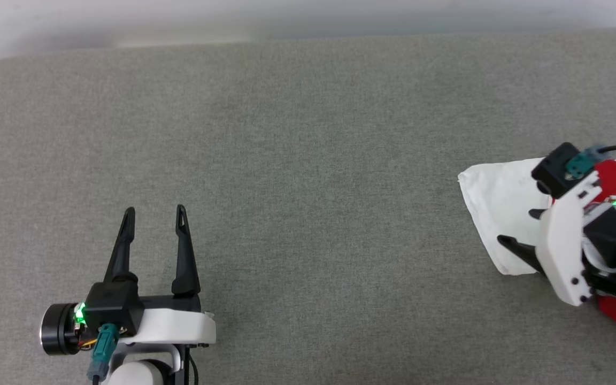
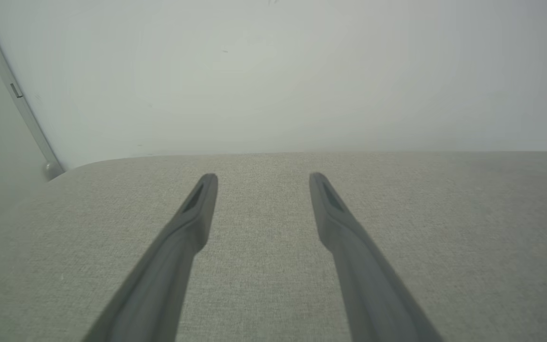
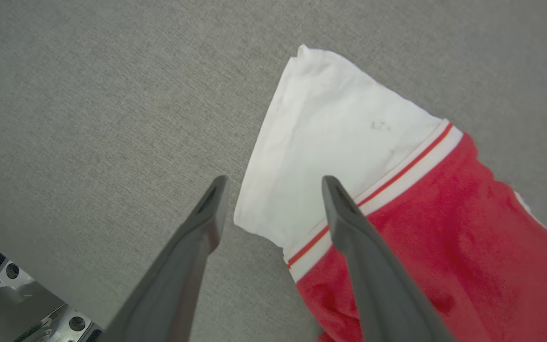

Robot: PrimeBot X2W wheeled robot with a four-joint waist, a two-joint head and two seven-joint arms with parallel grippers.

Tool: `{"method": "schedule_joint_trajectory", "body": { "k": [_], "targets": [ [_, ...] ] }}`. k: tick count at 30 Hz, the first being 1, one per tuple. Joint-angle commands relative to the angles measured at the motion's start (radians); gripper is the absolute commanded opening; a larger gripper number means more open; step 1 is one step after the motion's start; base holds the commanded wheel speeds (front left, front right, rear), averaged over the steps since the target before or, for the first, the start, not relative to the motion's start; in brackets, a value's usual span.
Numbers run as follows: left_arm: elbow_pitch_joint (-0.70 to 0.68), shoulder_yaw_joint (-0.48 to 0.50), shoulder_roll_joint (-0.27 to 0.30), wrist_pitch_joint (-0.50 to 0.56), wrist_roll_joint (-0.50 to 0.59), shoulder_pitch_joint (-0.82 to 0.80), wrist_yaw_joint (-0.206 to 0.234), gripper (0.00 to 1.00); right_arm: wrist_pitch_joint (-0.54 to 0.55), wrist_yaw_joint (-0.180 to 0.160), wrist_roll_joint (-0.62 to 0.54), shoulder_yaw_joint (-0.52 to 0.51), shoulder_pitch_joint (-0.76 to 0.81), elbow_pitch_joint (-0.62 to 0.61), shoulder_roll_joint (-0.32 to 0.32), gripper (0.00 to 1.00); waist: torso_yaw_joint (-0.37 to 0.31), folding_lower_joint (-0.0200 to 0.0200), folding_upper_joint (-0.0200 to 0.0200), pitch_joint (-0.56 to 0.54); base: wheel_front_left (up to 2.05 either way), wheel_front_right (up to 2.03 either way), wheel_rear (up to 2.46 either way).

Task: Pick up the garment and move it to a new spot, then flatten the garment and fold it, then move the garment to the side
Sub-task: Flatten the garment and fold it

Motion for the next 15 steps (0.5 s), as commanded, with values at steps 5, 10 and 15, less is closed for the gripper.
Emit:
{"method": "schedule_joint_trajectory", "body": {
  "k": [5, 10, 15],
  "targets": [
    [-0.001, -0.006, -0.002, -0.003, -0.003, -0.035, 0.0, 1.0, -0.015, -0.001, -0.013, 0.097, -0.064, 0.188, 0.058, 1.0, 0.021, 0.0, 0.0, 0.05, 0.0, 0.0, 0.0],
    [0.007, 0.001, -0.003, -0.003, -0.006, -0.047, -0.002, 1.0, -0.057, -0.001, 0.023, 0.204, -0.041, 0.36, 0.103, 1.0, 0.029, 0.0, 0.0, 0.061, 0.0, 0.0, 0.0],
    [0.013, 0.023, -0.003, -0.003, -0.007, -0.029, 0.001, 1.0, -0.186, -0.001, 0.065, 0.229, -0.088, 0.367, 0.088, 0.0, 0.013, 0.0, 0.0, 0.038, 0.0, 0.0, 0.0]
  ]
}}
